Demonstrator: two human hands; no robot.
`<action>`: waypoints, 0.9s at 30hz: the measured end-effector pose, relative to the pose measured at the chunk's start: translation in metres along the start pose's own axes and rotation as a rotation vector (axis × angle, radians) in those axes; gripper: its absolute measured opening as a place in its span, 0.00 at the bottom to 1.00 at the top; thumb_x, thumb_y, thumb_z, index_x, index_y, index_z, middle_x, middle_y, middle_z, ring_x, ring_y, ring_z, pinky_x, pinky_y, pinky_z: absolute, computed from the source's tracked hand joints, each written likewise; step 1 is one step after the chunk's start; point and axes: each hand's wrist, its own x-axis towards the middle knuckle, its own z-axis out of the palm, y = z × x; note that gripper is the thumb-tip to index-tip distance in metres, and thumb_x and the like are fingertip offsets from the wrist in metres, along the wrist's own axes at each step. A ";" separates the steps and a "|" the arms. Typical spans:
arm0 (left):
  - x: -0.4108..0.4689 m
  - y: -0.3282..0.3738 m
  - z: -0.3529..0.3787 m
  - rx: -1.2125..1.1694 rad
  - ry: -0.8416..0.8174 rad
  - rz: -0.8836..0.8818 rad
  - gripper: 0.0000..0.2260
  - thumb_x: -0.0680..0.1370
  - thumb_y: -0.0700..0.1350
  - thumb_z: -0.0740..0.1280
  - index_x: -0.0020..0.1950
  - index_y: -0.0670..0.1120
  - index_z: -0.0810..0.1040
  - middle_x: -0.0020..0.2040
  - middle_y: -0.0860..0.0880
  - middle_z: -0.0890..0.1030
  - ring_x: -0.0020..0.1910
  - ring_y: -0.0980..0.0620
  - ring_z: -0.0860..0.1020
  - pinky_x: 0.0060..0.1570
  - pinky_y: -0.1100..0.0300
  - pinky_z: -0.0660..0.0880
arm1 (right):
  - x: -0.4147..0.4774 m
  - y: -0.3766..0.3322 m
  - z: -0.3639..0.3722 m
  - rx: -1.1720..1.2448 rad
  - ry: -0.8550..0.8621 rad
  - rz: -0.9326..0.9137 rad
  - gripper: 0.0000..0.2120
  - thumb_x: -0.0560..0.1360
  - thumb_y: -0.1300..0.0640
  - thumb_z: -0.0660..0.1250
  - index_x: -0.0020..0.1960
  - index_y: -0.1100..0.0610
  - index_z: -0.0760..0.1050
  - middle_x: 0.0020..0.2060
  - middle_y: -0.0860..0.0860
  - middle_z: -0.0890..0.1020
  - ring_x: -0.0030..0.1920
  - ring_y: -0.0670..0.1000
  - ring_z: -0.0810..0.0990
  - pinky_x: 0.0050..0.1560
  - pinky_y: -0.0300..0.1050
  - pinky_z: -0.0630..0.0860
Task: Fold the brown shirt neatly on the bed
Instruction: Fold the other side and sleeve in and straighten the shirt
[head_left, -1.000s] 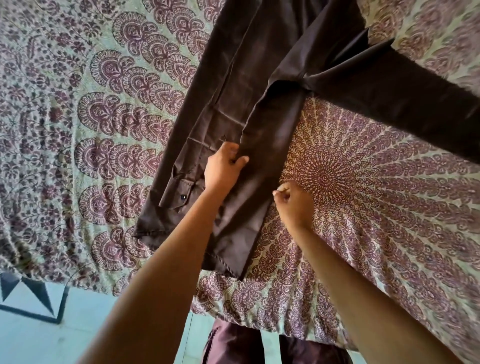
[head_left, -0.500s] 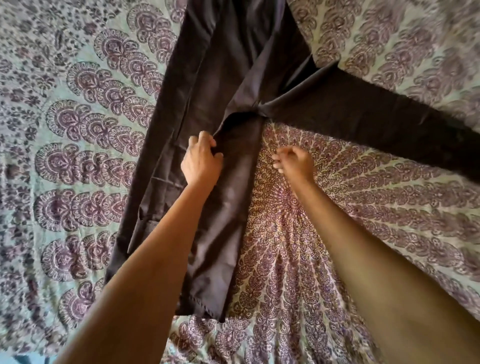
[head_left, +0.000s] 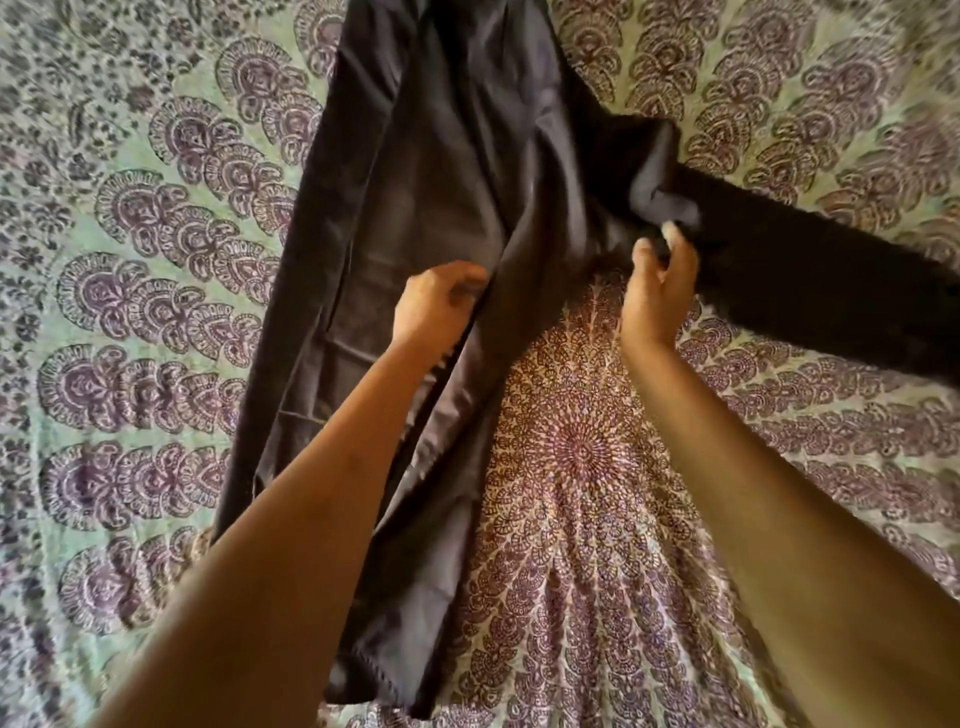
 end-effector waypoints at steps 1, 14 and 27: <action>0.001 0.000 0.004 -0.011 -0.002 -0.014 0.14 0.72 0.41 0.68 0.57 0.49 0.80 0.52 0.50 0.83 0.51 0.51 0.81 0.53 0.58 0.76 | 0.003 0.003 0.001 -0.005 -0.059 -0.054 0.25 0.71 0.51 0.60 0.66 0.60 0.69 0.64 0.57 0.70 0.51 0.44 0.75 0.54 0.34 0.71; -0.054 -0.012 0.001 0.144 0.286 -0.013 0.18 0.73 0.37 0.61 0.62 0.46 0.69 0.52 0.48 0.80 0.45 0.40 0.79 0.37 0.54 0.68 | -0.016 -0.046 0.060 0.241 -0.463 -0.026 0.31 0.72 0.67 0.63 0.73 0.60 0.57 0.71 0.57 0.62 0.68 0.49 0.65 0.66 0.42 0.69; -0.005 0.007 -0.008 -0.213 0.426 -0.280 0.12 0.76 0.43 0.64 0.59 0.46 0.74 0.52 0.49 0.81 0.52 0.48 0.79 0.48 0.61 0.70 | -0.021 -0.028 0.055 -0.267 -0.460 -0.510 0.28 0.71 0.67 0.62 0.70 0.63 0.60 0.53 0.56 0.79 0.52 0.52 0.79 0.50 0.41 0.77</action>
